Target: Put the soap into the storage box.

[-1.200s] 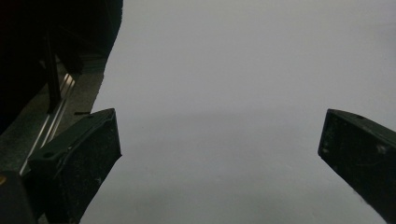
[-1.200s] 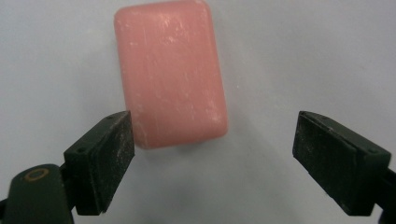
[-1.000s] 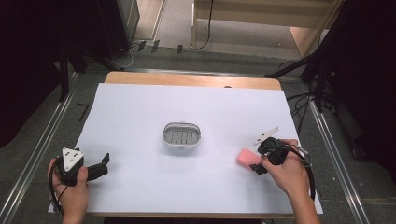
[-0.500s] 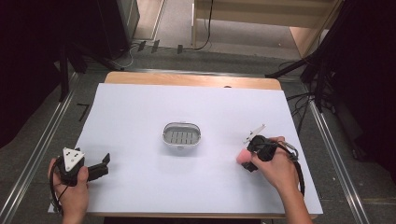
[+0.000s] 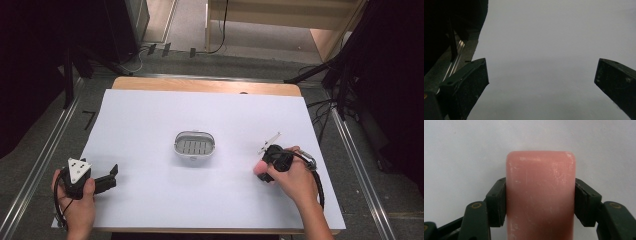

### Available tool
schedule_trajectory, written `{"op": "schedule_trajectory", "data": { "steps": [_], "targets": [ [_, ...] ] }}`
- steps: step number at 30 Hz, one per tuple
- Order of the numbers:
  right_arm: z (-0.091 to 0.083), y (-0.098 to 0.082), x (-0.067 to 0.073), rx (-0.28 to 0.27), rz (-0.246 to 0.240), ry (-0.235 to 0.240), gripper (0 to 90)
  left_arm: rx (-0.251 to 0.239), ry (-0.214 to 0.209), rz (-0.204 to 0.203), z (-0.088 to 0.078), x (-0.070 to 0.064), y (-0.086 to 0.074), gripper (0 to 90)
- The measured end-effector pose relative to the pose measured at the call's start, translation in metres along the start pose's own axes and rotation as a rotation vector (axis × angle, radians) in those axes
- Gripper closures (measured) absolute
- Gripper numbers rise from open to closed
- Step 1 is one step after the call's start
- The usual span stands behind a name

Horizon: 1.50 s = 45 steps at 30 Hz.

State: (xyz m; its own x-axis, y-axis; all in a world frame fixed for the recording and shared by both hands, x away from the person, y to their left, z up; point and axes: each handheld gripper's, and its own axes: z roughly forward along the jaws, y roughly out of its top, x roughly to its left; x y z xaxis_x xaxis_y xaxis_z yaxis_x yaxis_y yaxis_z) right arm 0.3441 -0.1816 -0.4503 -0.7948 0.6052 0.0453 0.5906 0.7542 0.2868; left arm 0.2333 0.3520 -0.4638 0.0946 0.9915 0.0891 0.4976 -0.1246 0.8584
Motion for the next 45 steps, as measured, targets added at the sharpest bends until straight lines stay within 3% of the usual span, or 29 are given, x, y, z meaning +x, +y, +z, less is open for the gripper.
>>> {"op": "schedule_trajectory", "data": {
  "steps": [13,34,45],
  "targets": [
    [-0.012,0.006,0.004,-0.028,-0.036,0.006,38.8,0.0,-0.001,0.004,0.0,0.0,0.0,0.0],
    [-0.029,0.056,0.024,-0.056,-0.199,0.053,38.8,0.002,-0.002,0.001,0.0,0.0,0.0,0.0],
    [-0.03,0.073,0.034,-0.068,-0.236,0.072,38.8,0.0,-0.004,-0.002,0.0,0.0,0.0,0.0]
  ]
}}
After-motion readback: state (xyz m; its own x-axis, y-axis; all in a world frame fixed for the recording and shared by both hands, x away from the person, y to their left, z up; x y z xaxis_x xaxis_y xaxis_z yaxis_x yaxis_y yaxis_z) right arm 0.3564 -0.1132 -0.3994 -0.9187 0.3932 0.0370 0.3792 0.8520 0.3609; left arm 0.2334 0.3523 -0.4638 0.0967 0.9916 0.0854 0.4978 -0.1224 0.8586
